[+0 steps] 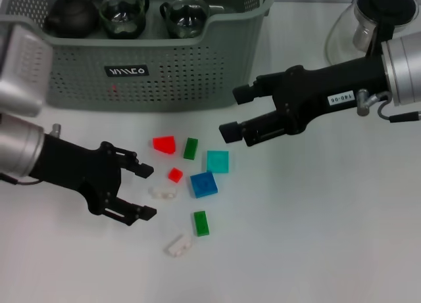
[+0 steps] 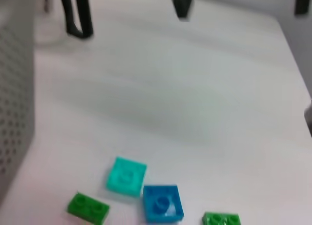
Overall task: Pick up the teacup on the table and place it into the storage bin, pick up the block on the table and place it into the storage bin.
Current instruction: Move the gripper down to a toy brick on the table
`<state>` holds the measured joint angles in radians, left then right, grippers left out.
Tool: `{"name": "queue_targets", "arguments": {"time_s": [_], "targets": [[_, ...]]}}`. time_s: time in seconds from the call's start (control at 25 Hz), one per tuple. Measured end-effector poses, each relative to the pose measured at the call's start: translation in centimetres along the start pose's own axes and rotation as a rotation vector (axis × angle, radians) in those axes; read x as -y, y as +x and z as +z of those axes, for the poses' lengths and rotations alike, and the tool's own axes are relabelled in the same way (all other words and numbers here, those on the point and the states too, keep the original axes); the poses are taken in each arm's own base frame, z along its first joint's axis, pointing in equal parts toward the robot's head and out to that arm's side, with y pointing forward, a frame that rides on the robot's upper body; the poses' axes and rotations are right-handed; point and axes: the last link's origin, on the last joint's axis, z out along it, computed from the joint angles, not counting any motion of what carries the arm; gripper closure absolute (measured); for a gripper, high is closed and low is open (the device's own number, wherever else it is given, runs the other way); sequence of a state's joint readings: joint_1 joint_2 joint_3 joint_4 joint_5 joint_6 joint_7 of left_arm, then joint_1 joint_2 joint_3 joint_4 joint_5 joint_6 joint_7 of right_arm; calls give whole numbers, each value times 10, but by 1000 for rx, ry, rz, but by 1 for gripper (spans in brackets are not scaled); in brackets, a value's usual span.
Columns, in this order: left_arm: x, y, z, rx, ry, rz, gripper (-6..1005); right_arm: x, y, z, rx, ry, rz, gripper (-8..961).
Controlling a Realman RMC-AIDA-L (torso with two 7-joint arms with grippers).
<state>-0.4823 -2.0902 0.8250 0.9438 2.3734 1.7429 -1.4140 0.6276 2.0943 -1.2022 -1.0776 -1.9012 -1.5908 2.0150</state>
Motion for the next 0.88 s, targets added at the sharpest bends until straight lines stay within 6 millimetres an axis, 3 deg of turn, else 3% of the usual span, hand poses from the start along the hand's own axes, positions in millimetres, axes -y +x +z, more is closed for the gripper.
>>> {"name": "queue_targets", "arguments": {"time_s": [0.52,0.88], "targets": [[6,41,14,189,18,132,201,3,4,11,-8,-37,14,8],[2,72,18,304,30,178,202,11,29,19,-10,-28,-74,8]]}}
